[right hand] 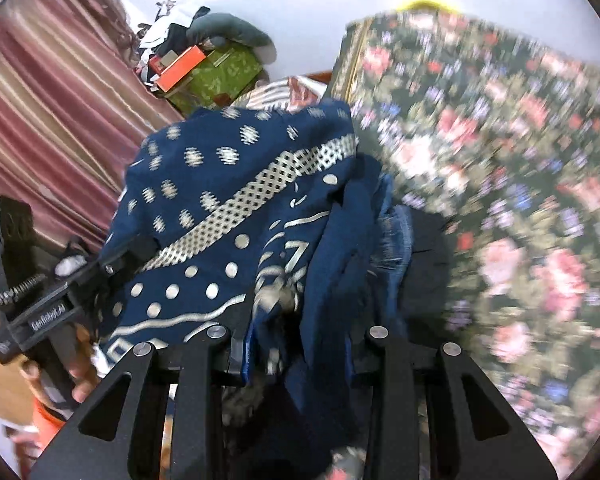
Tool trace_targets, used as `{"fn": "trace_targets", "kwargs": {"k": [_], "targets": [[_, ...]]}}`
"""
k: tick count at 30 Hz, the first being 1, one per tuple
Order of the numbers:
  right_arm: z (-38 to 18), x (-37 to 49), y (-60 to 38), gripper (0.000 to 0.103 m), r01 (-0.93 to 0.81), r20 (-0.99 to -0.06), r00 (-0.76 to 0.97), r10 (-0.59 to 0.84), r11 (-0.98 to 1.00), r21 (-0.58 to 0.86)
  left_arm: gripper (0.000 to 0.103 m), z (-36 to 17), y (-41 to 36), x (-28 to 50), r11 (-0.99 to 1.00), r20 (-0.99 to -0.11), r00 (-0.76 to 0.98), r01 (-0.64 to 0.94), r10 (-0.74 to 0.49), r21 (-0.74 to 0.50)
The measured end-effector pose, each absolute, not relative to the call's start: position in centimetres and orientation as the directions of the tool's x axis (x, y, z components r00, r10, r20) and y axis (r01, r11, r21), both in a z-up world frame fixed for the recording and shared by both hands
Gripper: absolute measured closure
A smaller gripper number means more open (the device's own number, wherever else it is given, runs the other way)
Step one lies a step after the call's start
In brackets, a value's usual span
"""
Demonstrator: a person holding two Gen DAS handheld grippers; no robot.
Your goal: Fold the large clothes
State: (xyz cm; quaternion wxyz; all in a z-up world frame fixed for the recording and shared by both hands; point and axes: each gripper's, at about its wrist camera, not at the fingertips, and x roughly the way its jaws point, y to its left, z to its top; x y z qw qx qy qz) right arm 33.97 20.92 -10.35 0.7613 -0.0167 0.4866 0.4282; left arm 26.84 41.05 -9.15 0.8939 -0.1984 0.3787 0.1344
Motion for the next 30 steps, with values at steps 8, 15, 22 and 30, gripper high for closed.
{"fn": "trace_targets", "kwargs": {"k": [8,15,22,30], "targets": [[-2.0,29.1,15.8,0.073,-0.741,-0.617,0.349,0.705,0.611,0.279,0.035,0.9,34.3,18.4,0.931,-0.565,0.793,-0.348,0.229,-0.111],[6.0,20.2,10.3,0.073,-0.794,-0.383,0.46,0.801,0.564,0.227,0.035,9.0,26.7,9.1,0.951,-0.335,0.903,-0.304,0.269,-0.056],[8.6,11.7,6.6,0.073,-0.814,-0.214,0.535,0.817,0.567,0.131,0.035,11.9,20.6,0.7,0.944,-0.149,0.935,-0.329,0.322,-0.024],[7.2,7.8,5.4,0.057,-0.774,-0.188,0.602,0.776,0.625,0.098,0.025,10.7,16.8,-3.8,0.922,-0.088,0.92,-0.387,0.383,-0.036]]}}
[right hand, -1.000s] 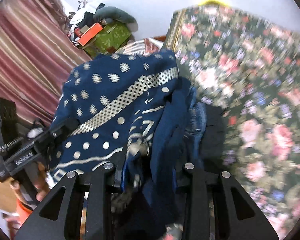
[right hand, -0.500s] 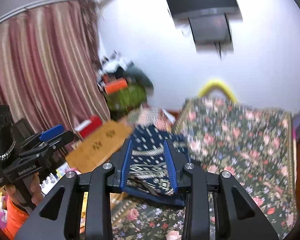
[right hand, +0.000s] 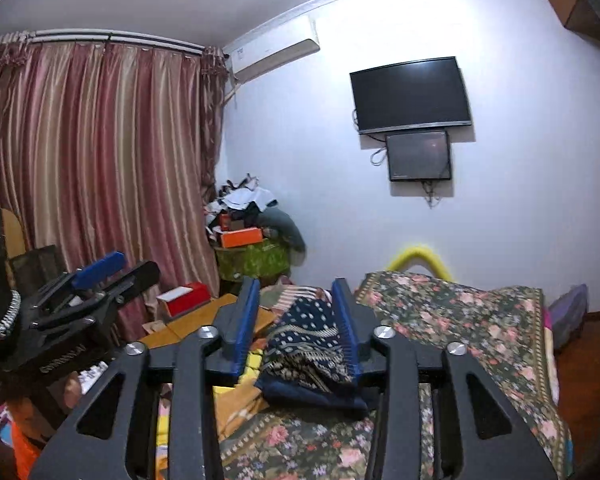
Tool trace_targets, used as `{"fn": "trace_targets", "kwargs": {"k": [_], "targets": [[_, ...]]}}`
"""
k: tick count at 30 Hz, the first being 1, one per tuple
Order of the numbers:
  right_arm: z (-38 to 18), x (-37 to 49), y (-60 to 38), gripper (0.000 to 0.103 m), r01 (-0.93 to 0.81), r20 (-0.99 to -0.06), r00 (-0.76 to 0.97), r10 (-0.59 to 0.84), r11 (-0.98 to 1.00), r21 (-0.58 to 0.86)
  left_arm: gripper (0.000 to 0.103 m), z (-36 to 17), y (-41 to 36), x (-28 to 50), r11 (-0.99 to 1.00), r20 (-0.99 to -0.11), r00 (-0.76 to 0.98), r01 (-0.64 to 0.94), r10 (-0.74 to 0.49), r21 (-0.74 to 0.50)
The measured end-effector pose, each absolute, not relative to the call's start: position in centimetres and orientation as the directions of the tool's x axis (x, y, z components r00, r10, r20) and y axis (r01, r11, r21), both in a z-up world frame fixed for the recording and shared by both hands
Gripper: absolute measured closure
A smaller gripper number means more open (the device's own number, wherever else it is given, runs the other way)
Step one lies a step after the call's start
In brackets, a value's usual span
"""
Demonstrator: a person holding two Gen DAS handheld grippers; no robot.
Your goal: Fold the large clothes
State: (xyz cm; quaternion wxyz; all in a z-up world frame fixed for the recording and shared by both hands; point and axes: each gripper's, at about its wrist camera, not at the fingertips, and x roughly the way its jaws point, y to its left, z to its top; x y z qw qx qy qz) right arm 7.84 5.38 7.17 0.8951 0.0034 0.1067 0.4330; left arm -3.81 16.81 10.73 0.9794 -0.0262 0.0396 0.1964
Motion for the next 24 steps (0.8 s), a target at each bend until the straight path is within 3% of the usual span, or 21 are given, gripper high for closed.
{"fn": "trace_targets", "kwargs": {"k": [3,4,6,10,24], "targets": [[6.6,7.4,4.9,0.041,-0.755,-0.191,0.626,0.756,0.649,0.095,0.009,10.1,16.1,-4.7,0.909,-0.081,0.909,-0.414,0.41,-0.043],[6.6,7.3,4.7,0.037,-0.747,-0.19,0.635,0.749,0.657,0.095,0.007,9.8,16.0,-4.9,0.904,-0.084,0.903,-0.426,0.421,-0.046],[6.6,7.2,4.4,0.018,-0.728,-0.183,0.658,0.73,0.679,0.092,0.005,9.3,15.8,-5.2,0.894,-0.094,0.894,-0.445,0.439,-0.049],[6.6,7.3,3.9,0.0,-0.699,-0.169,0.691,0.703,0.709,0.092,0.002,8.4,15.9,-5.1,0.876,-0.123,0.873,-0.479,0.471,-0.045],[5.6,6.7,3.8,0.0,-0.695,-0.201,0.694,0.692,0.716,0.064,0.001,7.2,16.5,-5.1,0.871,-0.156,0.868,-0.486,0.471,-0.079]]}}
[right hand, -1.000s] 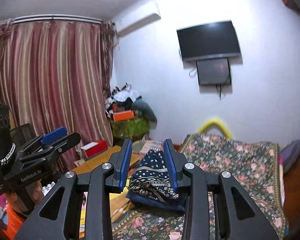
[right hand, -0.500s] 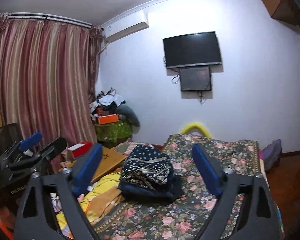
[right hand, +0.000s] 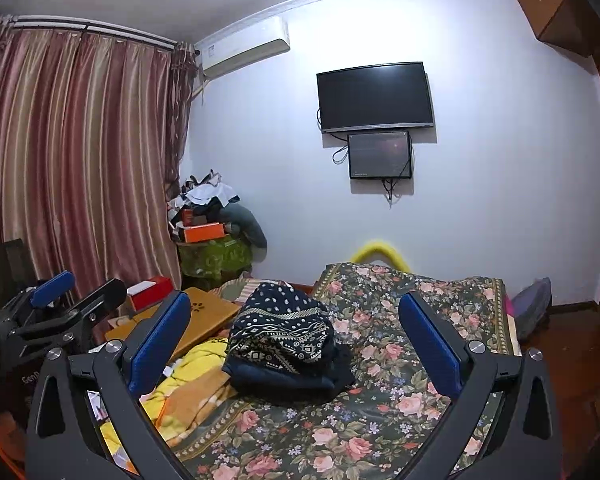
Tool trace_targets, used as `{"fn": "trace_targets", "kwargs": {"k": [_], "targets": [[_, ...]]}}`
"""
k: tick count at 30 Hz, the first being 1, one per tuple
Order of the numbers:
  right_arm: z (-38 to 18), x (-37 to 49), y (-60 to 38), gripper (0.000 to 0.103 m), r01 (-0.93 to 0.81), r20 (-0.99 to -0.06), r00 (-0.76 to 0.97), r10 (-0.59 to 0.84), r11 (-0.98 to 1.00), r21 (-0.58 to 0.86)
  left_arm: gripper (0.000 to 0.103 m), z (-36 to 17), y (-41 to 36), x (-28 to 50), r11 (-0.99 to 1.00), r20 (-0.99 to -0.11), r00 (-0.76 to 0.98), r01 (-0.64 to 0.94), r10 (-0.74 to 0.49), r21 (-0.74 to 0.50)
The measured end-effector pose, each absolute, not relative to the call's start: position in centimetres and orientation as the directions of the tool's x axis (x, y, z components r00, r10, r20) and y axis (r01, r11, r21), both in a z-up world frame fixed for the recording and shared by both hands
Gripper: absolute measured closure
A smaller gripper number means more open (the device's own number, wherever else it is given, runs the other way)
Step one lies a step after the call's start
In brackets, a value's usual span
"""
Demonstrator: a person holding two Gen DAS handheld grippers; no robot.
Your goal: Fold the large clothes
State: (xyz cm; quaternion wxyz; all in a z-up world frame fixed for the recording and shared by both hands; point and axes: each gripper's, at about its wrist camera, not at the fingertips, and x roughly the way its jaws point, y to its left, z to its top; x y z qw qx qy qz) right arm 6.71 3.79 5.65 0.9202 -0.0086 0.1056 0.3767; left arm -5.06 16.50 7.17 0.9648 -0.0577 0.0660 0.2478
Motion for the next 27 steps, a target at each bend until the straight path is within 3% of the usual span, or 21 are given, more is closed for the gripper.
{"fn": "trace_targets", "kwargs": {"k": [27], "targets": [[5.7,6.7,3.4,0.0,-0.699,-0.251,0.678,0.69,0.712,0.067,0.001,6.1,16.5,-4.4,0.884,-0.181,0.875,-0.464,0.449,-0.052]]}}
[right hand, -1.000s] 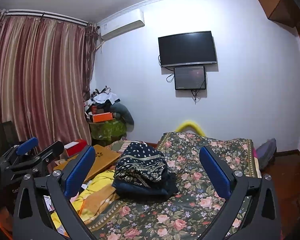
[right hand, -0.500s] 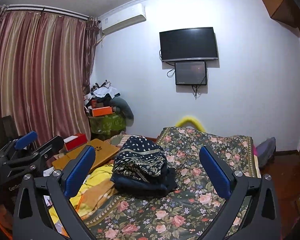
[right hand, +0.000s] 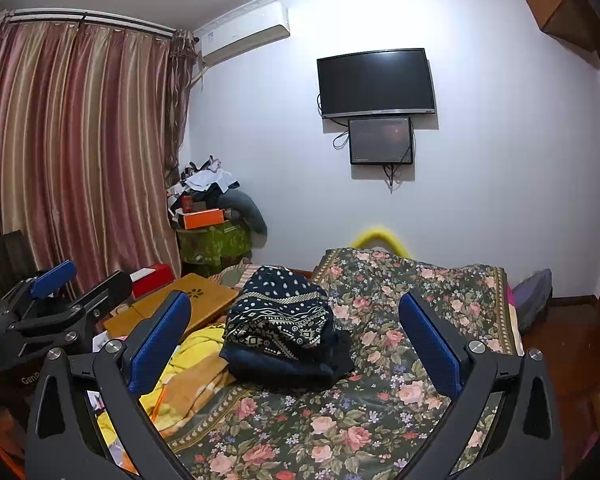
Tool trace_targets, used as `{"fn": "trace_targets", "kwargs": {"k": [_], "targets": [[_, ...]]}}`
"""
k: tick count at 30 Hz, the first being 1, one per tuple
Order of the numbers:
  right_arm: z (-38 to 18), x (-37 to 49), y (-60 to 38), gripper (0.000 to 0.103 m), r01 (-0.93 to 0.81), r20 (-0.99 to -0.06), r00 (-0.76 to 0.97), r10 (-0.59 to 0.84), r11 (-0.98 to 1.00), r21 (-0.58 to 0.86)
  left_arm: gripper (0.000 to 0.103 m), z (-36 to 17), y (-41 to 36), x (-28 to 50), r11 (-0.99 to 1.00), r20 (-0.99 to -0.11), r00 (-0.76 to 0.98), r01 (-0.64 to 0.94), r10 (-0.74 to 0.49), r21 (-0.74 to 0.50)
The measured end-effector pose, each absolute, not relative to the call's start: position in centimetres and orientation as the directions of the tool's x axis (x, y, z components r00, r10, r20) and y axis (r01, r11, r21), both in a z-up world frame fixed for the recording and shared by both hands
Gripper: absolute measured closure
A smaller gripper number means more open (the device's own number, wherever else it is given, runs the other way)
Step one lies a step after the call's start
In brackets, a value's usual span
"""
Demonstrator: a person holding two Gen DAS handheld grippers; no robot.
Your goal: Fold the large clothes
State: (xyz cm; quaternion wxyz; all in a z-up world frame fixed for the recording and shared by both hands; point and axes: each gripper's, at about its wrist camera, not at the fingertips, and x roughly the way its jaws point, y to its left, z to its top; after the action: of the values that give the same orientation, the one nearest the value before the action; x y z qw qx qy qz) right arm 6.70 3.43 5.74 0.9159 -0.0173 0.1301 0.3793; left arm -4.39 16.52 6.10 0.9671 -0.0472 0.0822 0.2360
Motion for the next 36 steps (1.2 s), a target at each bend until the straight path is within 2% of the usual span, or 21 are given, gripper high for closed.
{"fn": "trace_targets", "kwargs": {"k": [36], "targets": [[5.9,6.57,3.36,0.0,-0.699,-0.271,0.672,0.689,0.711,0.075,0.001,5.4,17.09,-3.95,0.903,-0.211,0.892,-0.423,0.4,-0.077]]}}
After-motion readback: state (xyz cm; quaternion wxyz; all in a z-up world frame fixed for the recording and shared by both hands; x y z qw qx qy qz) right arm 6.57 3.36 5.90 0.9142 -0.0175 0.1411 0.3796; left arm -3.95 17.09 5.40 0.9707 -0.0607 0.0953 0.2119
